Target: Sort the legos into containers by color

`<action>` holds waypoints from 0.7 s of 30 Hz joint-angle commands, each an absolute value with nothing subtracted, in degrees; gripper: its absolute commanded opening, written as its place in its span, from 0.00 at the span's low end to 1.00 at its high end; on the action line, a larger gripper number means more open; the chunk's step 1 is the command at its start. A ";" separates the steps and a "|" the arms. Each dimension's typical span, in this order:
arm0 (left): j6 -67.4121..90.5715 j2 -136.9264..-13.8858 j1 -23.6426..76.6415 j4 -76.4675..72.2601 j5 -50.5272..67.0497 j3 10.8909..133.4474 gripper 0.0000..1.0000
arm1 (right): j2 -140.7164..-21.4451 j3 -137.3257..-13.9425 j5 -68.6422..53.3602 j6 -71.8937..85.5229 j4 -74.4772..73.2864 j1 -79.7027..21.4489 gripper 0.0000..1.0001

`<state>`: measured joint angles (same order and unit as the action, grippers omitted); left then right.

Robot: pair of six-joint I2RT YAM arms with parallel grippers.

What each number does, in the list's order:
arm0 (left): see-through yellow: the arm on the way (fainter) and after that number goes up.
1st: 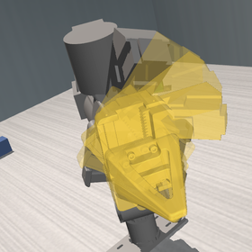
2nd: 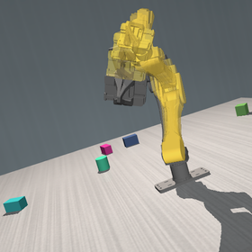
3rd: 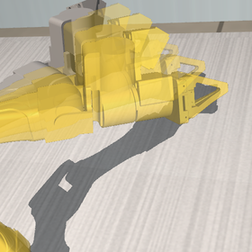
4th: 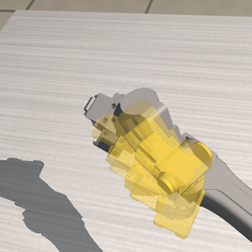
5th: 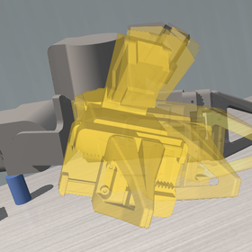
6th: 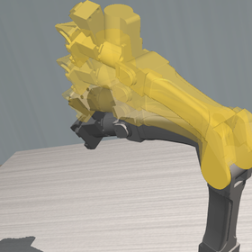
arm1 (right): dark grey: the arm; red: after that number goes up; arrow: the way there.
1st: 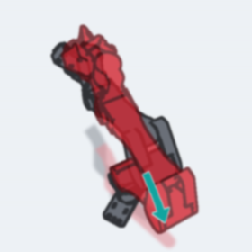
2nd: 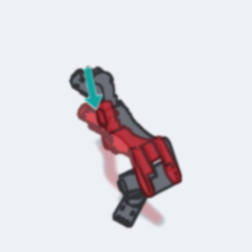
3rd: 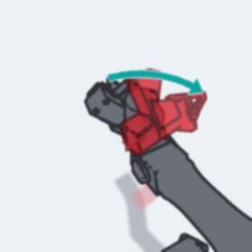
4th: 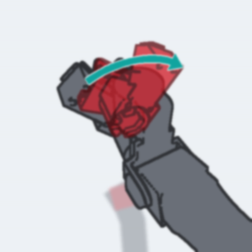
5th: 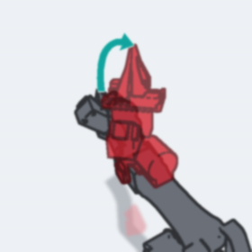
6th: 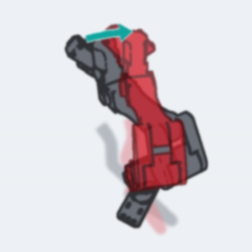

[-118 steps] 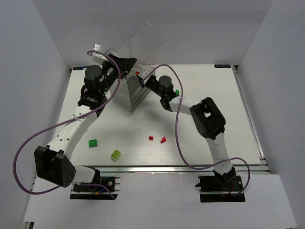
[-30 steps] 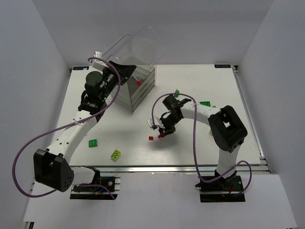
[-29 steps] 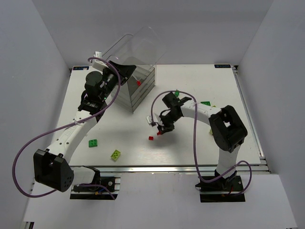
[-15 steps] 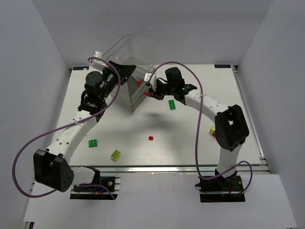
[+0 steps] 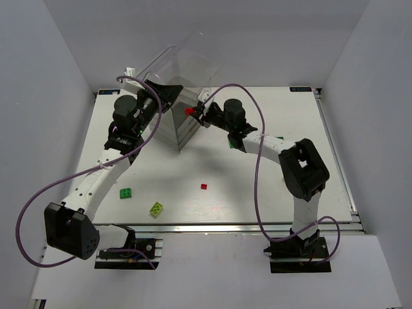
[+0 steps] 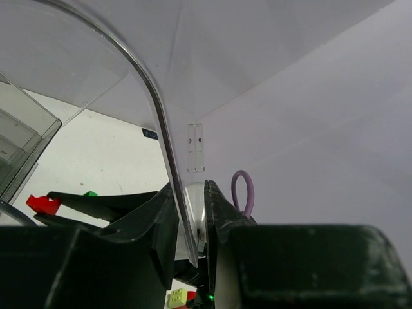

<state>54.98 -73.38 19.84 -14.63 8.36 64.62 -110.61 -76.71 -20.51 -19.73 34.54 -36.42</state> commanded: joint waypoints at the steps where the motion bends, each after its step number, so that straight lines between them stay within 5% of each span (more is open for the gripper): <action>1: 55.11 -71.37 20.04 -17.84 8.70 68.20 0.32 | -111.97 -76.72 -17.06 -16.00 46.49 -37.35 0.00; 16: 54.58 -72.77 20.04 -15.65 7.82 73.30 0.33 | -120.32 -86.48 -10.72 -5.63 43.42 -38.67 0.02; 18: 54.58 -73.04 20.04 -15.47 7.74 73.39 0.33 | -120.67 -86.66 -11.77 -6.15 43.16 -38.76 0.24; 21: 54.58 -73.04 20.04 -15.56 7.65 73.21 0.33 | -120.85 -86.83 -15.37 -7.12 41.75 -38.41 0.44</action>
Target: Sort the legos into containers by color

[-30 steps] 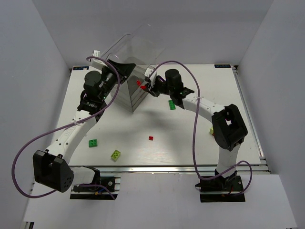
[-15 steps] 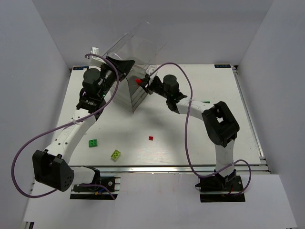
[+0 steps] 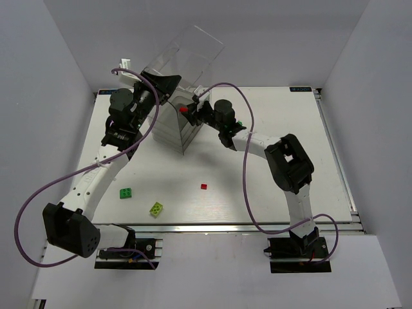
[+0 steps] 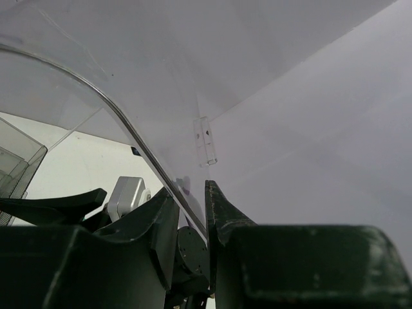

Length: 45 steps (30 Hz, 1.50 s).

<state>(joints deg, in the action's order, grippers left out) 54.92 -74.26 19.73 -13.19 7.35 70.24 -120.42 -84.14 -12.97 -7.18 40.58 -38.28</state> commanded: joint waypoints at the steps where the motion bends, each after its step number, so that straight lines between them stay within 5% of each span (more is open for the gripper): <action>1: 54.75 -73.04 20.04 -15.64 7.65 73.04 0.33 | -120.76 -86.84 -17.03 -7.29 40.88 -38.41 0.49; 4: 54.76 -72.86 20.04 -15.73 7.73 72.51 0.33 | -120.50 -87.19 -18.45 -7.03 39.91 -38.14 0.58; 8: 54.75 -72.33 20.04 -15.64 7.47 71.81 0.33 | -119.01 -88.24 -20.82 -3.79 38.76 -37.01 0.59; 11: 54.67 -71.63 20.04 -15.82 7.12 71.02 0.33 | -116.12 -87.37 -27.75 -0.53 38.15 -34.82 0.36; 12: 54.58 -71.28 20.04 -15.99 7.03 70.58 0.33 | -115.06 -86.41 -30.38 1.82 39.01 -34.28 0.15; 13: 54.84 -71.11 20.04 -16.26 7.03 69.88 0.33 | -114.09 -83.79 -36.07 1.93 39.55 -33.58 0.07; 18: 55.55 -70.58 20.04 -17.84 7.12 68.12 0.33 | -108.29 -77.17 -57.27 -4.11 36.17 -30.15 0.00; 21: 55.55 -70.40 20.04 -18.02 7.29 67.68 0.33 | -106.88 -77.08 -66.87 -19.19 22.82 -29.27 0.17; 22: 55.55 -70.49 20.04 -17.93 7.38 67.59 0.33 | -106.53 -77.34 -67.75 -26.12 8.23 -29.70 0.22; 26: 55.90 -70.49 20.04 -18.54 7.65 66.97 0.33 | -107.31 -80.33 -66.10 -66.95 -28.42 -32.25 0.57; 29: 56.25 -70.49 20.04 -19.07 7.73 66.27 0.33 | -107.93 -80.86 -62.06 -76.71 -40.86 -34.71 0.70; 45: 56.34 -70.66 19.51 -18.63 8.00 65.74 0.33 | -108.72 -69.61 -41.84 -66.81 -28.59 -42.80 0.69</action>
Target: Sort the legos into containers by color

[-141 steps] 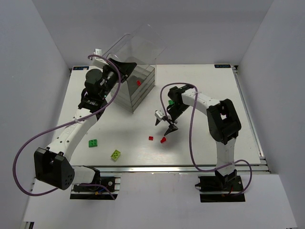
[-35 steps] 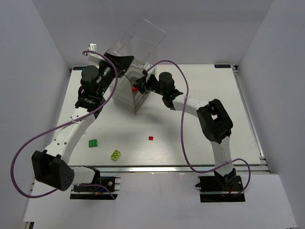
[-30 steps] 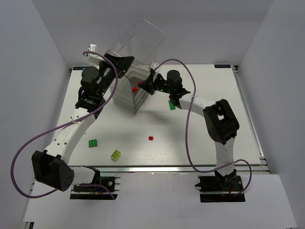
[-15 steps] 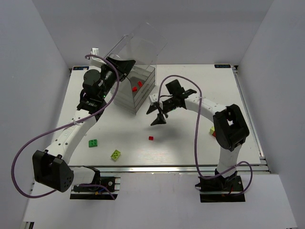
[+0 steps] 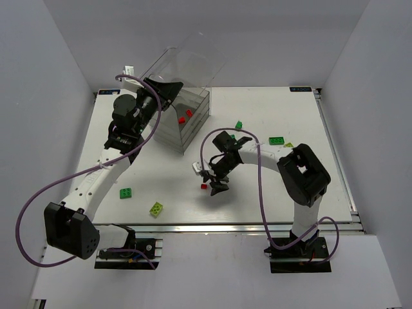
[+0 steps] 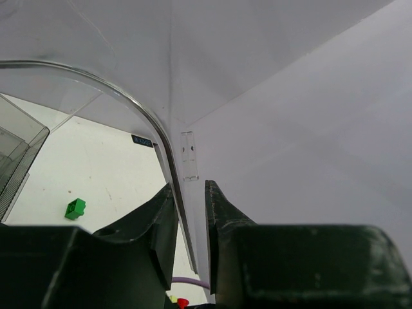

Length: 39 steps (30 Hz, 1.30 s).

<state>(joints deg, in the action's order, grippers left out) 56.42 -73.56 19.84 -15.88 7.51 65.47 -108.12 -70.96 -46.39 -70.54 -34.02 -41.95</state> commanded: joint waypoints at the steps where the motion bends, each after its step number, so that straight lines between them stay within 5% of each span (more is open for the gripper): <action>1: 56.25 -70.75 19.51 -18.72 8.09 65.66 0.33 | -108.81 -69.17 -40.62 -65.14 -27.69 -42.80 0.68; 30: 56.34 -68.91 19.51 -17.58 7.65 64.86 0.33 | -109.07 -64.51 -34.10 -51.07 -15.47 -46.32 0.48; 37: 56.25 -68.29 19.51 -17.14 7.56 64.78 0.33 | -108.90 -64.07 -32.70 -50.80 -14.50 -46.06 0.06; 39: 56.25 -68.12 19.51 -17.14 7.38 64.69 0.33 | -108.72 -65.12 -32.26 -50.28 -14.50 -45.79 0.00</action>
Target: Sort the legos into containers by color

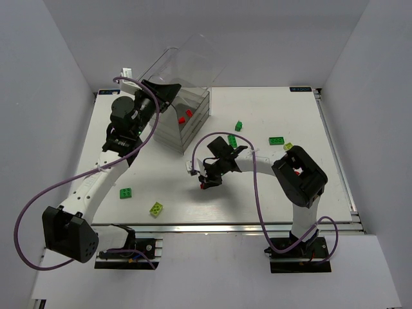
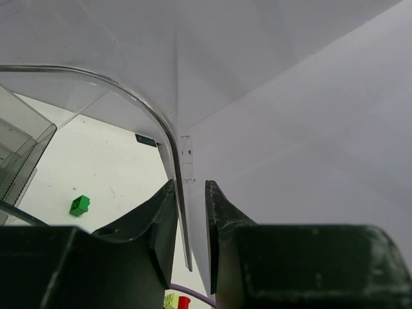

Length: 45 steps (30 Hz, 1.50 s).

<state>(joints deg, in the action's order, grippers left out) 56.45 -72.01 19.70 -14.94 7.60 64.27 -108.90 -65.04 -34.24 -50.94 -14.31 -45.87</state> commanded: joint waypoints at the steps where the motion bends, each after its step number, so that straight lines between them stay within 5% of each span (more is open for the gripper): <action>1: 56.25 -68.12 19.51 -17.14 7.38 64.60 0.33 | -108.72 -65.82 -31.99 -49.84 -14.50 -45.27 0.00; 10: 56.07 -68.20 19.51 -17.84 7.03 64.86 0.33 | -109.86 -83.21 -33.22 -24.57 -6.43 -37.01 0.00; 26: 55.99 -69.61 19.51 -18.37 7.03 66.44 0.33 | -112.94 -83.41 -24.26 1.56 27.93 -35.68 0.00; 45: 55.81 -71.37 19.51 -17.40 7.56 68.99 0.33 | -121.46 -92.46 -18.02 8.88 28.39 -37.00 0.00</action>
